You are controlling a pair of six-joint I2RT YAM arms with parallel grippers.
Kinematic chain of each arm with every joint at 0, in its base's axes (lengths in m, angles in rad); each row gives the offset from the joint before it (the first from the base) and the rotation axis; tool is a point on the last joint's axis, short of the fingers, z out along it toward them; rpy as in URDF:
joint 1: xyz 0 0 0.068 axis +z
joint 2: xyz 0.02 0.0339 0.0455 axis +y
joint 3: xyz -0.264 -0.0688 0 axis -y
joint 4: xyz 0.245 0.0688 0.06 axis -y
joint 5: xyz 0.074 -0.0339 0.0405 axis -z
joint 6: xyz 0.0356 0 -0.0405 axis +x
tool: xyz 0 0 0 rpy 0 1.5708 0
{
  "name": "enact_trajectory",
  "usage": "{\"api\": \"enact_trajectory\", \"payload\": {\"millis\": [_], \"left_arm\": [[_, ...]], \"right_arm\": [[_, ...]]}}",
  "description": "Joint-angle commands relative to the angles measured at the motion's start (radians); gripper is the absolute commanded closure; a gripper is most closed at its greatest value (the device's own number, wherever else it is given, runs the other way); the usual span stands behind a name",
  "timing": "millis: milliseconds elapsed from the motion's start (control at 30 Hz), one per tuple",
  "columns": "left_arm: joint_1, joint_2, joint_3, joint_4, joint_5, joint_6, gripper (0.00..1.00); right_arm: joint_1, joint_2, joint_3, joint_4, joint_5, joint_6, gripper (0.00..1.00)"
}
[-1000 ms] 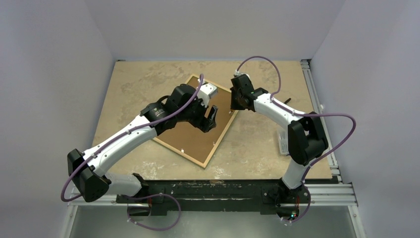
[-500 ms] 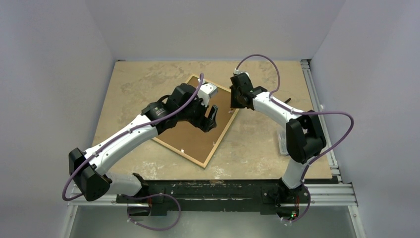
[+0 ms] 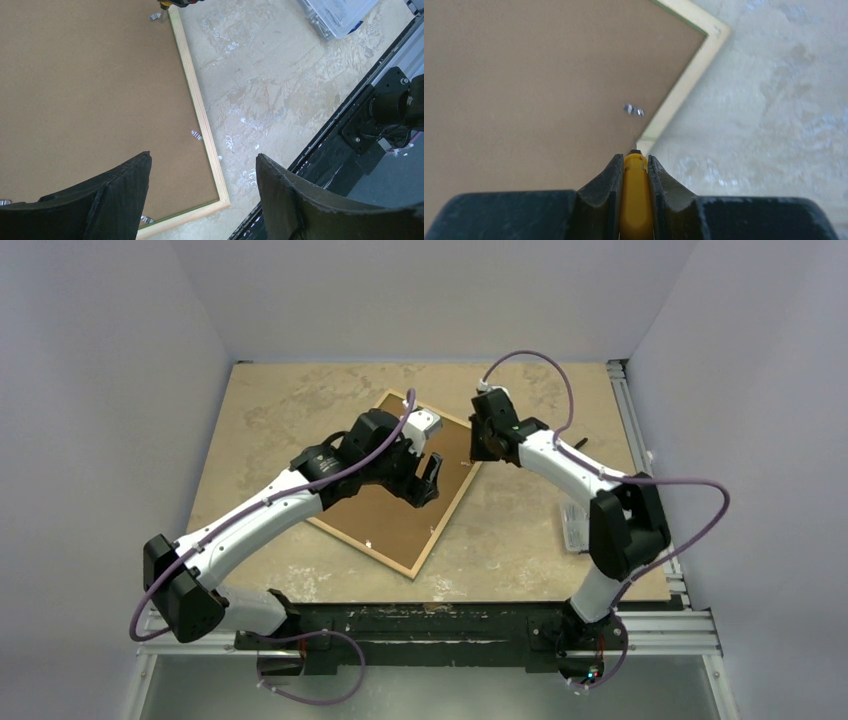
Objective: Take the photo out of the frame
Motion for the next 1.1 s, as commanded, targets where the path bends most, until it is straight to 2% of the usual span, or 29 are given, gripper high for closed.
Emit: {"api": "enact_trajectory", "payload": {"millis": [0,200,300,500,600,833,1067], "left_arm": [[0.008,0.040,-0.002,0.035,0.036,-0.015,0.24],[0.007,0.106,-0.042,0.113,0.114,-0.089,0.20],[0.001,0.163,-0.050,0.124,0.108,-0.136,0.17],[-0.045,0.313,-0.059,0.109,-0.003,-0.251,0.33],[-0.073,0.363,-0.064,0.096,-0.059,-0.306,0.43],[-0.171,0.417,-0.057,0.045,-0.192,-0.375,0.56],[-0.217,0.395,-0.115,0.008,-0.315,-0.472,0.63]], "right_arm": [[-0.007,-0.236,-0.137,0.004,-0.011,0.044,1.00],[-0.007,-0.518,-0.413,0.040,0.003,0.135,1.00],[-0.006,-0.646,-0.497,0.021,0.043,0.146,1.00],[-0.006,-0.860,-0.612,0.005,0.012,0.178,1.00],[-0.006,-0.917,-0.653,-0.004,-0.033,0.189,1.00],[-0.007,-1.018,-0.722,-0.013,-0.095,0.211,1.00],[-0.006,-1.104,-0.781,-0.021,-0.121,0.234,1.00]]}}
